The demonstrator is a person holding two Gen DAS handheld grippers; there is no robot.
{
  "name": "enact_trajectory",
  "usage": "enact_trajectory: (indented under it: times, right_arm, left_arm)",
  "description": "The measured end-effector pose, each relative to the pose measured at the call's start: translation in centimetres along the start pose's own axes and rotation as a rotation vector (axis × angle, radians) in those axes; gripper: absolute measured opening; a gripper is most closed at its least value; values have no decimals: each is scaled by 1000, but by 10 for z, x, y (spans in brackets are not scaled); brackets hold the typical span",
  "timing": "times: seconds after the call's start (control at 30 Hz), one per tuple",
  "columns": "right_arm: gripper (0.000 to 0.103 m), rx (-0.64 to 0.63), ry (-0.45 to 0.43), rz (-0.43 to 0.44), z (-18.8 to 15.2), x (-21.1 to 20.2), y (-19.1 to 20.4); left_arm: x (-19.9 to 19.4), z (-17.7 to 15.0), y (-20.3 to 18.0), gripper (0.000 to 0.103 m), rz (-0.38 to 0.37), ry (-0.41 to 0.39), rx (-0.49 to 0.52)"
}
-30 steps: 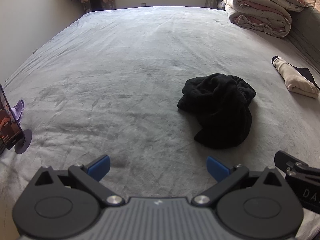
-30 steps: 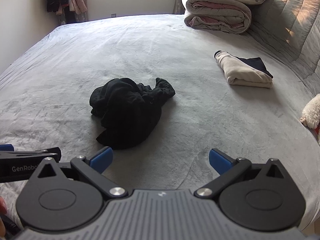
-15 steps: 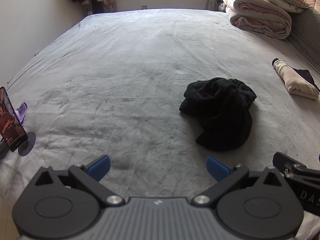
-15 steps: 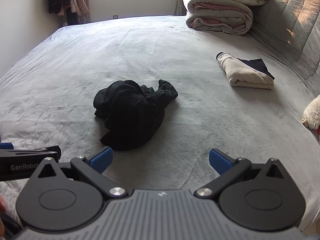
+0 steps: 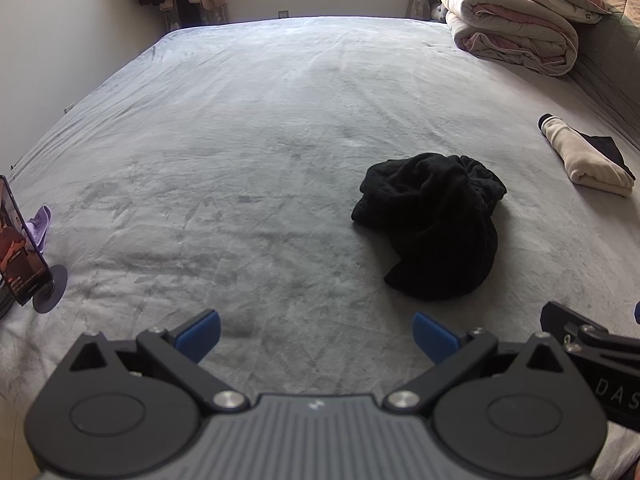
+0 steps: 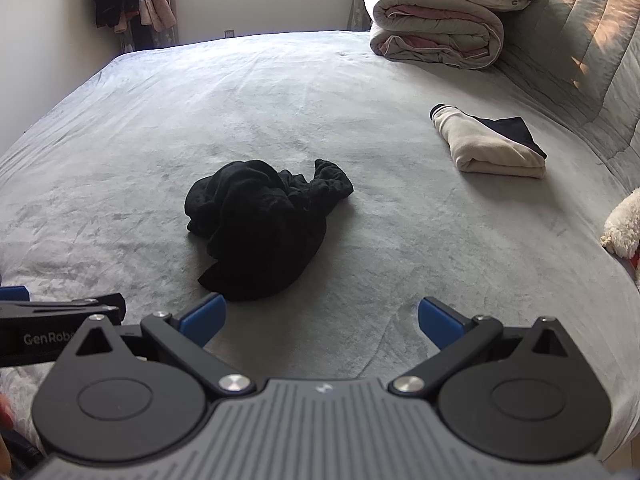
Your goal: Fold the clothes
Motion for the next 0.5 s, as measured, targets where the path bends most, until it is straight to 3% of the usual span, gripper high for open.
enact_trajectory:
  times: [0.5]
  right_arm:
    - [103, -6, 2, -2, 0, -1, 1]
  left_arm:
    - [-1, 1, 0, 103, 1, 4, 1]
Point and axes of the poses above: each gripper's, at about its wrist camera, not at the fingertips, and x roughly the way its jaws point, y to its left, z to its top, the point moved 2 cm from there along x, roughly the way its jaws point, and after that the axes turned 15 degrees about x, right-handed, at the moved point
